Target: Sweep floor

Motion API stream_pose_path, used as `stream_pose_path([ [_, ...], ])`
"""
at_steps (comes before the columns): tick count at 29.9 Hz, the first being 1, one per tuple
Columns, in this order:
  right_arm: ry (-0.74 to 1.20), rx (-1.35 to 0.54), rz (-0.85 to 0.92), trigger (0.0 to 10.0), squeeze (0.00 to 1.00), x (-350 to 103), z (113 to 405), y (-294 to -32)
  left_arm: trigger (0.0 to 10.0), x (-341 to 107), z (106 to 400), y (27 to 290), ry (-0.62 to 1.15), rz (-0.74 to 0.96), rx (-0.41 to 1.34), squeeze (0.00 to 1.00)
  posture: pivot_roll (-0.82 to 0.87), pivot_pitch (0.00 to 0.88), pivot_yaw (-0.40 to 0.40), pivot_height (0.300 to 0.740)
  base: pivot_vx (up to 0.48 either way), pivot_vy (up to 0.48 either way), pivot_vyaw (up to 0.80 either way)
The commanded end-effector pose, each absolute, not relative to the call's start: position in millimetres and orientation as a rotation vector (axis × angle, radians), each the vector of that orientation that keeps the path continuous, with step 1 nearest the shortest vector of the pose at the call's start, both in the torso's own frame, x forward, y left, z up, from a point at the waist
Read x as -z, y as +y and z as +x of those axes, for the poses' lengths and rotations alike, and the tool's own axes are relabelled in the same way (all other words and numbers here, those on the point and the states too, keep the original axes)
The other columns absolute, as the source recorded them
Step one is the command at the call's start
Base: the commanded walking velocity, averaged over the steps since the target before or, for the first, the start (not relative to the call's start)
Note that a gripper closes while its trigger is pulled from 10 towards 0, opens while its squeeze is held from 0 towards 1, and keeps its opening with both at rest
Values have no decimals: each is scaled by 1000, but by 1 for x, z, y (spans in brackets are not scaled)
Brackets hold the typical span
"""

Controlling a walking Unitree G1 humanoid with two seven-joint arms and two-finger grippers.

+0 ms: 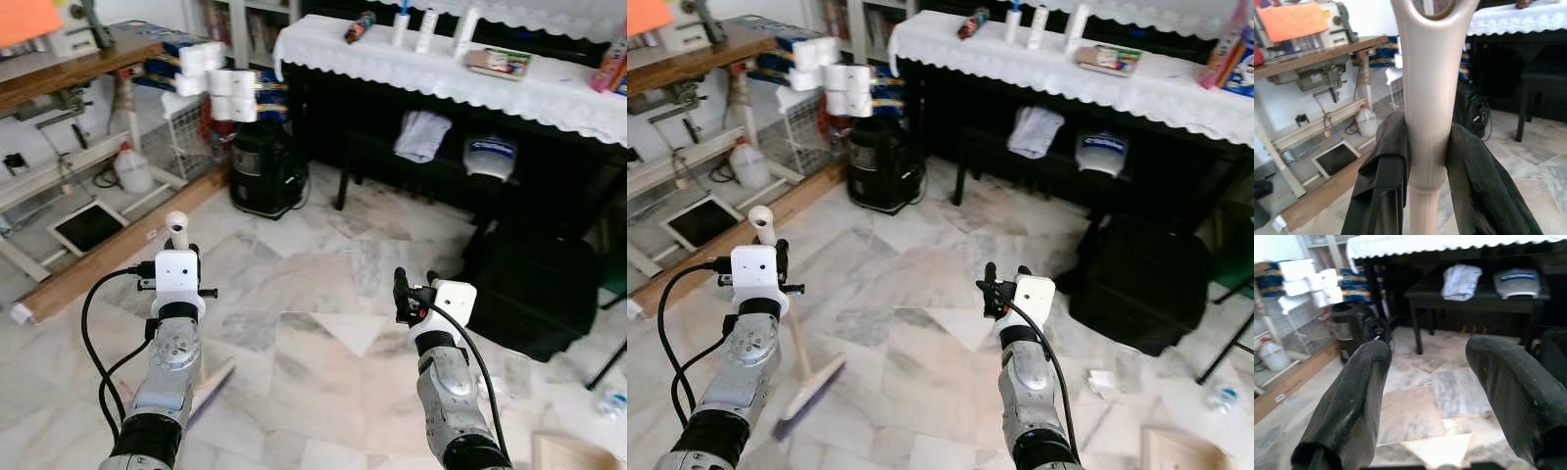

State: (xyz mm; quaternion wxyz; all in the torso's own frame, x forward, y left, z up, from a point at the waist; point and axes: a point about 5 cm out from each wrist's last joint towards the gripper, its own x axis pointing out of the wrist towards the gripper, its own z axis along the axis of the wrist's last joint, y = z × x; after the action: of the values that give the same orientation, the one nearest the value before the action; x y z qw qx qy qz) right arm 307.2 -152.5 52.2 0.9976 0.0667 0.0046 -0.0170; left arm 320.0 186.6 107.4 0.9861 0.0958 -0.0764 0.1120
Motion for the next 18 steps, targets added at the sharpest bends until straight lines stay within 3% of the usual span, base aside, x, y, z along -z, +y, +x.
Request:
stream_pose_path([
  [1,-9,45,136,10000,0,-56,309,-157,10000,-118,323,183,-208,206,-216,0,19,0,-40,740,0,-319,0],
  [4,-6,43,136,10000,0,-56,309,-157,10000,-118,323,183,-208,204,-216,0,19,0,-42,740,0,-325,0],
  [7,-5,40,137,10000,0,-56,309,-157,10000,-117,323,182,-209,201,-216,0,19,0,-45,740,0,-328,-779],
  [18,-22,39,125,10000,0,-59,310,-157,10000,-118,323,181,-213,196,-215,0,15,0,-47,740,0,-334,0],
])
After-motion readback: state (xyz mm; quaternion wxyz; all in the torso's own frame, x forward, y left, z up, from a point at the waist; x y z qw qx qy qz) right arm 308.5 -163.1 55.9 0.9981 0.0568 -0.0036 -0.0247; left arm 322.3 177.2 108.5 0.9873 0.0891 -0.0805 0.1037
